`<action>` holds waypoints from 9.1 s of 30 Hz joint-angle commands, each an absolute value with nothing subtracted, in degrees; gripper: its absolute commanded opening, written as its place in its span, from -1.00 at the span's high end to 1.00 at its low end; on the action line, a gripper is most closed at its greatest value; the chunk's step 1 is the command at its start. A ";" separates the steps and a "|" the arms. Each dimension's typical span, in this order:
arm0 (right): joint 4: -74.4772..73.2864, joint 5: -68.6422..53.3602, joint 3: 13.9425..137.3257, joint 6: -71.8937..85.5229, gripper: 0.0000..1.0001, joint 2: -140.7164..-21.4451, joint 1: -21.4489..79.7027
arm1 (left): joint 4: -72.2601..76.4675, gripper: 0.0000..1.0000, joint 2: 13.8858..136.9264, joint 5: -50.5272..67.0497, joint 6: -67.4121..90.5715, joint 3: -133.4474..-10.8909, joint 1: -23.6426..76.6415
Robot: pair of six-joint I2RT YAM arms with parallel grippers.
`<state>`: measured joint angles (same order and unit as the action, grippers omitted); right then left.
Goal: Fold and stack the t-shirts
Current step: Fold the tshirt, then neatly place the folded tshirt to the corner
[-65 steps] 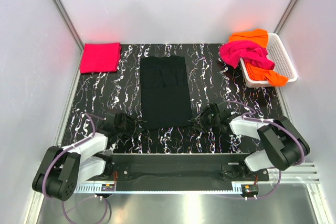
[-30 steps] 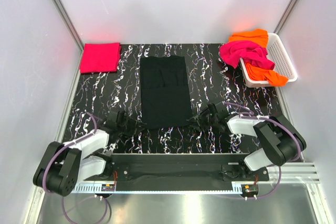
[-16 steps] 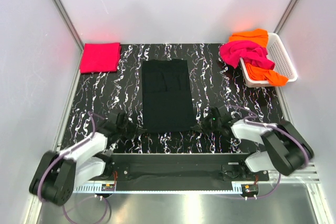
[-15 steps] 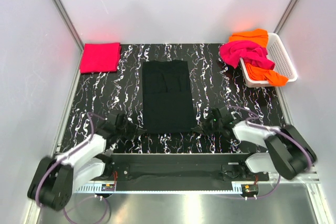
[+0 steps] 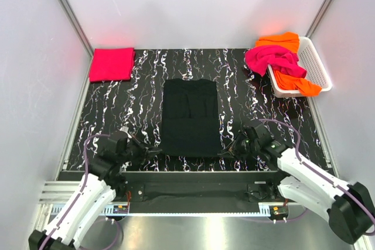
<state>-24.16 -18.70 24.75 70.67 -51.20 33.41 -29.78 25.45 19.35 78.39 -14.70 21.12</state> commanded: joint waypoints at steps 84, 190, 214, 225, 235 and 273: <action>-69.60 -23.30 131.66 21.19 -0.11 -137.91 5.01 | -41.13 0.12 128.51 20.32 33.50 -123.05 6.94; -33.32 -57.66 76.66 21.98 0.65 -122.78 18.03 | -12.73 0.42 115.22 44.05 29.11 -69.52 10.99; -46.59 -25.33 74.53 12.67 0.13 -101.52 11.59 | -17.84 0.17 83.86 31.21 36.03 -53.01 13.19; -26.74 1.17 68.14 0.28 -0.77 -90.80 43.66 | -18.89 -0.33 66.63 29.53 44.19 -44.21 3.17; -0.65 19.94 57.75 -37.15 -0.73 -97.89 62.40 | -38.13 -0.76 61.18 18.63 51.94 -45.79 -2.37; -2.20 16.53 60.56 -47.11 1.00 -95.20 60.83 | 3.04 -0.98 89.55 37.18 57.65 -44.12 2.10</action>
